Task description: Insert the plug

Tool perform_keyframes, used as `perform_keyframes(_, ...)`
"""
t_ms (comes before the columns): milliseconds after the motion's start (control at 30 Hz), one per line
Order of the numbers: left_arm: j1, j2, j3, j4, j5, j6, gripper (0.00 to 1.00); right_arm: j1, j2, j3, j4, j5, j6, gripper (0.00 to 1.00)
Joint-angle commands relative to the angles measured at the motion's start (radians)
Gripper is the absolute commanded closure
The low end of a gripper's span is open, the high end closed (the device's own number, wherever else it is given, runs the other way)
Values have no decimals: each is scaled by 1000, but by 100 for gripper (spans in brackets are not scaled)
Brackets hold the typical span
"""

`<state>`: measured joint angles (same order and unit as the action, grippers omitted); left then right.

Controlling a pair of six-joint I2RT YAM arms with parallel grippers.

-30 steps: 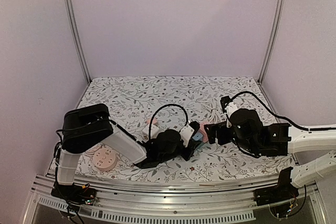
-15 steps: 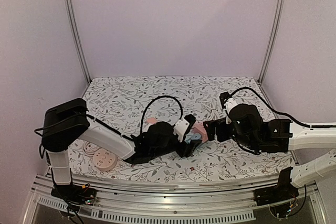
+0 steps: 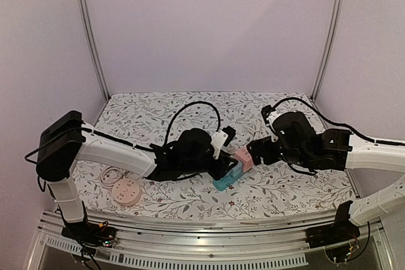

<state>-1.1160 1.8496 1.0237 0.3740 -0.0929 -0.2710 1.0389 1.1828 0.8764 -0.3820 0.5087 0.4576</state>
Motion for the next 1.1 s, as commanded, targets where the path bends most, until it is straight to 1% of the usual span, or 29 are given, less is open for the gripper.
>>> perform_keyframes(0,15,19,73,-202,54,-19,63,-46,45,23,-54,-83,-14,4)
perform_keyframes(100,16,39,94,-218,20,-22,65,-48,69,26,-43,-89,-14,5)
perform_keyframes(267,18,89,161,-277,6,-20,69,-53,99,27,-33,-90,-14,5)
perform_keyframes(433,19,114,178,-276,-1,-21,70,-85,114,37,-31,-114,-16,5)
perform_keyframes(533,19,130,195,-292,-12,-20,72,-94,113,45,-31,-120,-24,5)
perform_keyframes(867,20,165,229,-302,-15,-20,78,-99,126,44,-26,-129,-32,5)
perform_keyframes(967,20,173,225,-307,-24,-26,83,-100,121,40,-25,-127,-31,5)
perform_keyframes(1067,21,177,209,-300,-22,-35,93,-102,117,36,-25,-123,-30,5)
